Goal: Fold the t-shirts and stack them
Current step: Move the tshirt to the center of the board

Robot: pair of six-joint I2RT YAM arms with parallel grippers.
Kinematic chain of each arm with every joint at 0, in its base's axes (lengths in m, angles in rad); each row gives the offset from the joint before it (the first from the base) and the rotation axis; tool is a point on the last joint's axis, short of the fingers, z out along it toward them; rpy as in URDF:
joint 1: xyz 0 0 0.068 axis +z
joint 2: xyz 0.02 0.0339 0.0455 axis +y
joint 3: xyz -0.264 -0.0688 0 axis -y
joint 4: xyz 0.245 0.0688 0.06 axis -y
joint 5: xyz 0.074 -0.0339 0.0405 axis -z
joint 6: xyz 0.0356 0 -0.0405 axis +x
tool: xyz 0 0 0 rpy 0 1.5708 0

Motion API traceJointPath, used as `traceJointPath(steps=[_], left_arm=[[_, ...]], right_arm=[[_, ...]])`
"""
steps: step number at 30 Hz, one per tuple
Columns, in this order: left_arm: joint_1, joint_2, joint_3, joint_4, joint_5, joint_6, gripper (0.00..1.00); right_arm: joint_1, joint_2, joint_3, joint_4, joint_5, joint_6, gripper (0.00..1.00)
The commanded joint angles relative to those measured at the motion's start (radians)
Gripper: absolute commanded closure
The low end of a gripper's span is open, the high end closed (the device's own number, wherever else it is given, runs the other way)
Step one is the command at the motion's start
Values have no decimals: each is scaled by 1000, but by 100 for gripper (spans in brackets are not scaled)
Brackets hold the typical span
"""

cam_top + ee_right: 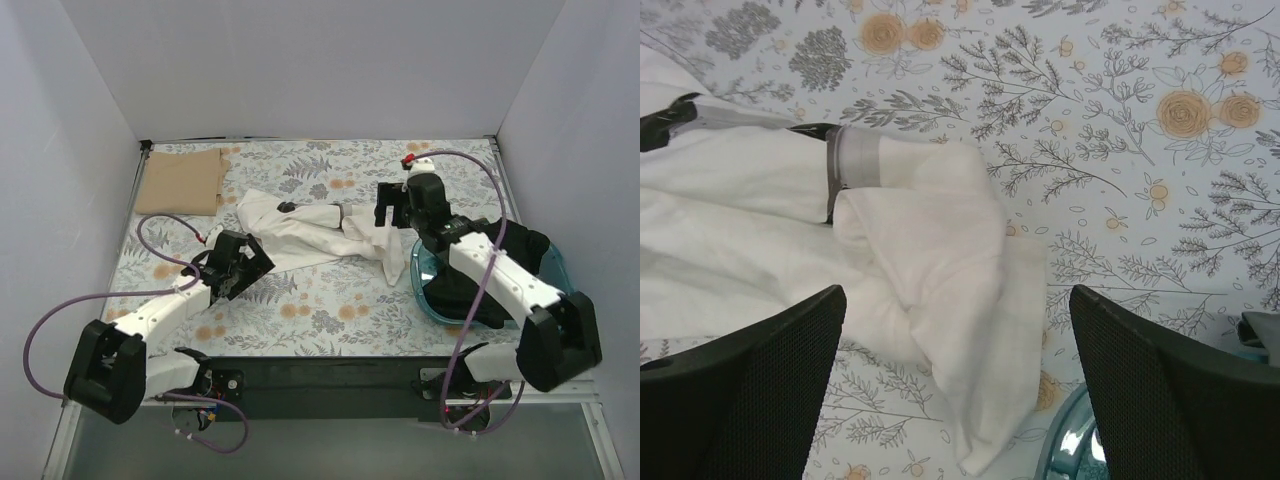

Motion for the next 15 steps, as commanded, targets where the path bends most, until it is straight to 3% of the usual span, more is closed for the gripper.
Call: traceJointPath(steps=[1, 7, 8, 15], left_arm=[[-7, 62, 61, 39, 33, 9, 2], [-16, 204, 124, 49, 39, 1, 24], [-18, 230, 129, 55, 39, -2, 31], [-28, 322, 170, 57, 13, -10, 52]], right_arm=[[3, -163, -131, 81, -44, 31, 2], [3, -352, -301, 138, -78, 40, 2], [5, -377, -311, 138, -65, 41, 2], [5, -456, -349, 139, -48, 40, 2]])
